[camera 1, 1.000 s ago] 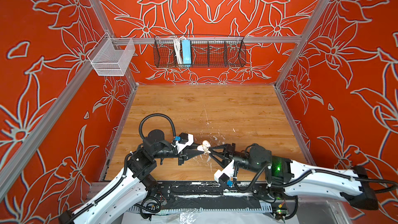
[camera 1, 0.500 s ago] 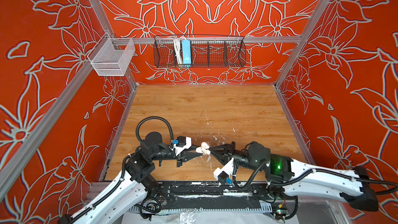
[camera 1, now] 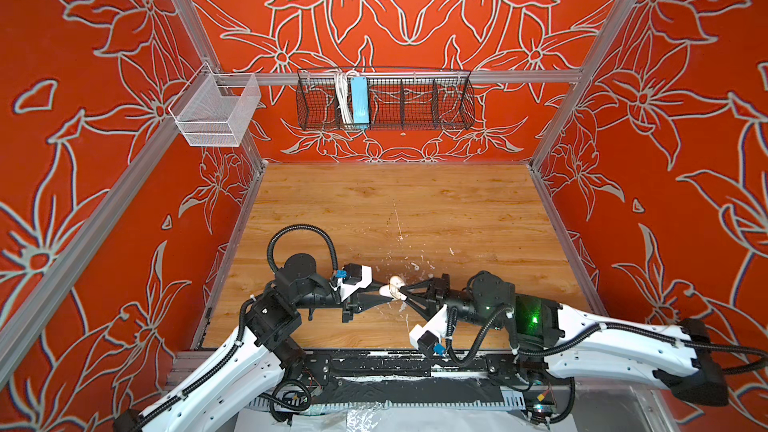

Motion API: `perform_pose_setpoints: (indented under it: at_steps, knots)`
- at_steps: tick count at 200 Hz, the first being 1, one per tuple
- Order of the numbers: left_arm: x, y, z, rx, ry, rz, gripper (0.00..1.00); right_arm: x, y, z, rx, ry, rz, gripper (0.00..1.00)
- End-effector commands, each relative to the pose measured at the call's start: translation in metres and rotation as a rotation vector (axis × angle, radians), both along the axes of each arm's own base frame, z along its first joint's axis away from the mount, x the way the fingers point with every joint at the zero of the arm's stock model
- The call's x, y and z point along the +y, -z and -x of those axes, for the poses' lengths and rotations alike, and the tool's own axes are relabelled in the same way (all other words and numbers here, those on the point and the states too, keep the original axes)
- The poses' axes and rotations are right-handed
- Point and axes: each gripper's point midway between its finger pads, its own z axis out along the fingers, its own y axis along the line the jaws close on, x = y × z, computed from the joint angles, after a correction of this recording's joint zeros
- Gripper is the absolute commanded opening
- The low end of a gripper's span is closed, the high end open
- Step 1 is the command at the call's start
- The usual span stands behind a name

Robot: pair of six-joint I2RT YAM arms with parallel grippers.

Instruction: Insert the wireless bluetooth earbuds into the charging case

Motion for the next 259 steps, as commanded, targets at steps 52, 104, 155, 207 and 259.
perform_pose_setpoints:
  at_steps: [52, 104, 155, 207, 259]
  knots:
    - [0.001, 0.0, 0.0, -0.078, -0.001, 0.0, 0.0, 0.0, -0.021, 0.002, 0.016, -0.01, -0.049, 0.19]
    - [0.005, 0.009, 0.003, -0.22, -0.007, 0.004, 0.0, -0.001, -0.026, 0.008, 0.111, -0.018, -0.031, 0.18]
    - [0.004, 0.004, 0.004, -0.278, -0.009, 0.024, 0.0, 0.007, -0.023, 0.001, 0.151, 0.013, -0.007, 0.19]
    - [0.008, -0.004, -0.004, -0.28, -0.08, 0.045, 0.0, 0.008, -0.015, -0.003, 0.152, 0.038, 0.009, 0.18]
    - [0.014, -0.006, -0.006, -0.315, -0.126, 0.066, 0.0, 0.002, -0.014, -0.007, 0.162, 0.075, -0.006, 0.18]
